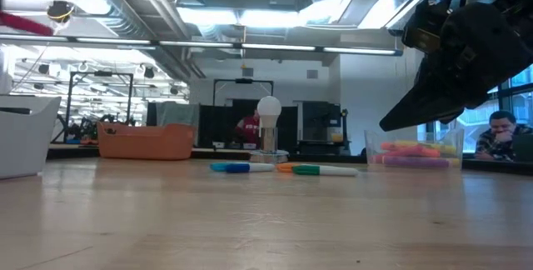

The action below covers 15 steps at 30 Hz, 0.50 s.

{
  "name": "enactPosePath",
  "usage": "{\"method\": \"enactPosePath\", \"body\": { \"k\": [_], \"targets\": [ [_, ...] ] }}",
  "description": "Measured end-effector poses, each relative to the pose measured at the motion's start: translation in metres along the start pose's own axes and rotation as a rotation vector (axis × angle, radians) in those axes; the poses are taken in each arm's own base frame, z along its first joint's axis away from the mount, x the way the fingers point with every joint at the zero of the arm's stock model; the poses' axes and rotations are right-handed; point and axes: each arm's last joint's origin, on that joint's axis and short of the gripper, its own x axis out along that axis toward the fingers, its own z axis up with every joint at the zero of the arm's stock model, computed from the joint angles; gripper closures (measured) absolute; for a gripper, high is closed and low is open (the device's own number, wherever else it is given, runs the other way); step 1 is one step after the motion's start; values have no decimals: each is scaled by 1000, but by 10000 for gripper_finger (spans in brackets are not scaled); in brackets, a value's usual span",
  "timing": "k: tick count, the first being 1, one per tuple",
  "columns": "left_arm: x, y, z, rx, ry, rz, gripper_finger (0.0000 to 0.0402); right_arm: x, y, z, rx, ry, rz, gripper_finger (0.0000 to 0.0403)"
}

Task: Pick & Place Markers
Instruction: Put the small red highlighter pen into the white bin, then put the small light blue highlighter pen into the white bin

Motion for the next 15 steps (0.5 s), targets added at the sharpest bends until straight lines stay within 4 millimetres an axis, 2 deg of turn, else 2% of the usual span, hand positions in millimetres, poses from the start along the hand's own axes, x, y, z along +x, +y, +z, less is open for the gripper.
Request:
{"method": "enactPosePath", "body": {
  "k": [4,9,15],
  "targets": [
    [6,-7,-10,-50,25,32,346,0,0,0,0,0,0,389],
    [19,-14,-17,-51,177,99,334,0,0,0,1,-1,0,389],
    [29,-12,-13,-20,231,201,316,0,0,0,1,-1,0,389]
  ]
}}
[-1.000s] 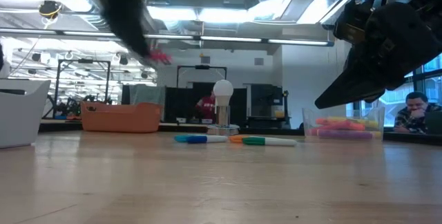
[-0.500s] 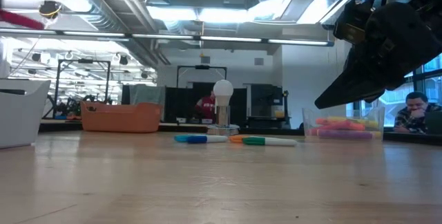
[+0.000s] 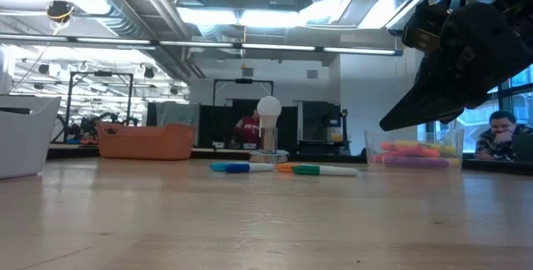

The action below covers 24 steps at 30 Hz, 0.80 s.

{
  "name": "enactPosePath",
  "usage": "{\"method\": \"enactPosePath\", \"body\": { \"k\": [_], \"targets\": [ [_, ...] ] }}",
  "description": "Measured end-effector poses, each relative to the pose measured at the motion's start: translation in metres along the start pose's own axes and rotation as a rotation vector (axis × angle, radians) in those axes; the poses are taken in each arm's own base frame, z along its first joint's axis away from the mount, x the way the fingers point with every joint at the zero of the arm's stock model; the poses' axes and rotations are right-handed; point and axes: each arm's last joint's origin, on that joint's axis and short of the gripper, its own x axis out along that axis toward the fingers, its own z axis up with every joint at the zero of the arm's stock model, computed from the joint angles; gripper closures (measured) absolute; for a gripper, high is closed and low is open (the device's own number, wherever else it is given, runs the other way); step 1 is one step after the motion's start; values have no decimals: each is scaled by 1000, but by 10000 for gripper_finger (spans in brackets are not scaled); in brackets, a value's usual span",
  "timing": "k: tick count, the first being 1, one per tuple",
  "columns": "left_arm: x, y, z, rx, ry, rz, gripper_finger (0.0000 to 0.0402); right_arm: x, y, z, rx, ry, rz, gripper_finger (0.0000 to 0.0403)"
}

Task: Pick & Place Markers
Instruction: Put the small light blue highlighter pen into the white bin

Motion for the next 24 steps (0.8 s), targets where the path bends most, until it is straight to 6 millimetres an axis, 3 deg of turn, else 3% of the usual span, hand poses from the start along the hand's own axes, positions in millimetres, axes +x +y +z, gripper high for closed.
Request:
{"method": "enactPosePath", "body": {
  "k": [8,13,24],
  "targets": [
    [1,15,25,-45,-231,157,266,0,0,0,0,-1,0,389],
    [5,12,56,19,-473,203,249,0,0,0,6,-1,0,389],
    [64,-9,156,202,-582,210,254,0,1,3,17,-34,-8,389]
  ]
}}
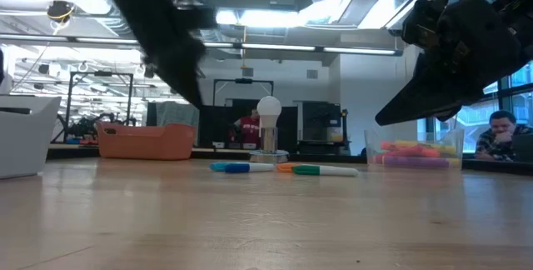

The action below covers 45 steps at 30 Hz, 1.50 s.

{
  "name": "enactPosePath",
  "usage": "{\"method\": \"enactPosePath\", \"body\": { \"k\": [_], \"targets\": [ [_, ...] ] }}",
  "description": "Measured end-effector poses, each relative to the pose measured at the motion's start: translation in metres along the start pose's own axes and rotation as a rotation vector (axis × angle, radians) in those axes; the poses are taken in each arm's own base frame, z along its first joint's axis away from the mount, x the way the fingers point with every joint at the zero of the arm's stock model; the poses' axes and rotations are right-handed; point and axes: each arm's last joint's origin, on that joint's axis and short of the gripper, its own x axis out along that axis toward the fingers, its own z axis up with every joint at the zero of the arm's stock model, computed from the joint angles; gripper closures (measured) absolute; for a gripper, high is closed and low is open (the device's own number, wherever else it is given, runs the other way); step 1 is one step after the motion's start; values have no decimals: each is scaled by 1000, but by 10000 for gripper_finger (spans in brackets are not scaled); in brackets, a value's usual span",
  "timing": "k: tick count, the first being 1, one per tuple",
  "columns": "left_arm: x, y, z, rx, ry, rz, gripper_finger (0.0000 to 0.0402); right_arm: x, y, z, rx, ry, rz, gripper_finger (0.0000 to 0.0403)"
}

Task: Pick & Place Markers
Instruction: Put the small light blue highlighter pen into the white bin

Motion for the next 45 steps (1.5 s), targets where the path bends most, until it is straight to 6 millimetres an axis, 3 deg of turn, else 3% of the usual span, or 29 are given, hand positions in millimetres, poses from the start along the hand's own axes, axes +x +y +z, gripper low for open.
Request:
{"method": "enactPosePath", "body": {
  "k": [5,10,17,21,27,34,39,45],
  "targets": [
    [44,-7,16,58,6,-106,261,0,0,-1,-7,4,-4,389],
    [82,-12,15,75,75,-192,262,0,0,-1,4,5,-3,389],
    [110,-12,6,75,167,-205,263,0,0,-1,4,10,5,389],
    [111,-12,5,85,174,-209,270,0,0,-1,4,10,4,389],
    [97,-3,11,78,141,-197,283,0,0,-1,4,10,4,389],
    [70,9,32,-131,26,-216,275,0,0,-1,22,10,4,389],
    [68,-4,35,-196,-46,-228,259,0,0,-1,27,10,4,389],
    [84,-23,20,-245,-4,-184,233,0,0,-1,56,14,9,389]
  ]
}}
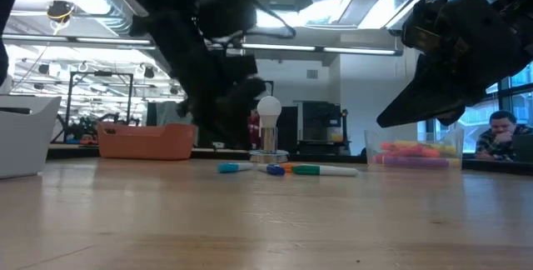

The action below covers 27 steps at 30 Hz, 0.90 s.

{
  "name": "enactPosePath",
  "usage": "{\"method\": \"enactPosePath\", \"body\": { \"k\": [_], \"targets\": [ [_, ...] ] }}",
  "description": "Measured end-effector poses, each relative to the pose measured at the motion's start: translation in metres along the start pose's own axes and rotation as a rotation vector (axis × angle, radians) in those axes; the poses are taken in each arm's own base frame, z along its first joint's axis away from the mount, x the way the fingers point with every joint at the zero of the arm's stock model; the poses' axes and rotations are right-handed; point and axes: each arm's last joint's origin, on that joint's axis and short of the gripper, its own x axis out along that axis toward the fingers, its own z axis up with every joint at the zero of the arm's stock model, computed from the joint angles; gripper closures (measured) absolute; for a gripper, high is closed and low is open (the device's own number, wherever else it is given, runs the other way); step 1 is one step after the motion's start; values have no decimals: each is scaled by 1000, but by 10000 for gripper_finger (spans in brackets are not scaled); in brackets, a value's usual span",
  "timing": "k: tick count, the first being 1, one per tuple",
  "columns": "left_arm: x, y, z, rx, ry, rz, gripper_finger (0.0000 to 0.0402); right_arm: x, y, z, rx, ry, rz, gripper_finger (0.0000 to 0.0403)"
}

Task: Pick & Place Markers
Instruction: Put the small light blue highlighter pen into the white bin

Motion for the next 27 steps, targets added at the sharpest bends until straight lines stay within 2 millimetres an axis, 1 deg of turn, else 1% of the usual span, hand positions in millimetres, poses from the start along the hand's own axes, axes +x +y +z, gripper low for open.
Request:
{"method": "enactPosePath", "body": {
  "k": [5,8,11,14,19,21,24,27],
  "targets": [
    [16,-3,-13,15,86,-24,230,0,1,0,0,13,16,389],
    [21,-5,-16,24,111,-38,239,0,1,0,1,13,16,389],
    [22,-5,-19,73,132,-41,263,0,1,0,1,13,16,389],
    [19,-4,-20,124,158,-38,300,0,1,0,0,14,16,389],
    [4,5,-21,200,238,-40,367,0,0,-1,-1,17,18,389],
    [-4,9,-20,210,265,-31,371,0,1,-1,-3,29,27,389],
    [-23,15,-17,214,288,-13,371,0,1,-2,-4,37,34,389],
    [-54,25,-20,238,374,7,361,0,1,-2,-2,38,34,389]
  ]
}}
